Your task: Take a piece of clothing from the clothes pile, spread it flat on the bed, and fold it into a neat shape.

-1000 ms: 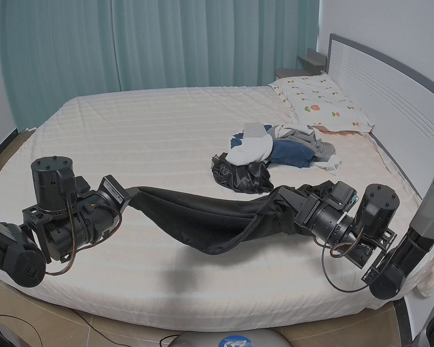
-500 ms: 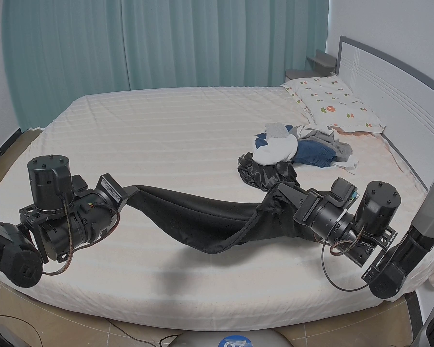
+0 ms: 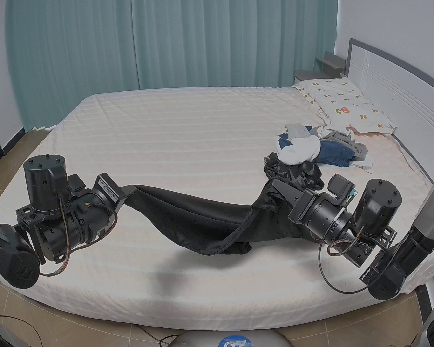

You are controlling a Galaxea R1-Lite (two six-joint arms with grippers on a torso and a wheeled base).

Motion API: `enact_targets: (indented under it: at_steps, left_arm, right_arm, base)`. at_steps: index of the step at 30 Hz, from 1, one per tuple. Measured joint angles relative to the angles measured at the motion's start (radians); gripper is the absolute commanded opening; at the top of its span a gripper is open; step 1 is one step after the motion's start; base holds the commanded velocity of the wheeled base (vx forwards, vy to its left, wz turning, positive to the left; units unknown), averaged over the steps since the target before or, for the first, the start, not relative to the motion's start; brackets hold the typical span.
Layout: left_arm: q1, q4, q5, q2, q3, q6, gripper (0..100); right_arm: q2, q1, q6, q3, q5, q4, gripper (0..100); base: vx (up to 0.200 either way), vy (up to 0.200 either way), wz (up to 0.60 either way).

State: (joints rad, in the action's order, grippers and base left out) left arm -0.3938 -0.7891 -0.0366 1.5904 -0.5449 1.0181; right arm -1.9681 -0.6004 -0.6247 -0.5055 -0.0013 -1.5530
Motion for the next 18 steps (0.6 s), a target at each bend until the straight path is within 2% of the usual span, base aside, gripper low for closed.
enact_targets:
  at_steps: [18]
  left_arm:
    - [0.0,0.0,-0.001,-0.003,0.005,-0.001,0]
  right_arm:
    - [0.012,-0.02,0.009,-0.011,-0.002,0.0,0]
  base:
    - [0.0,0.2,0.0]
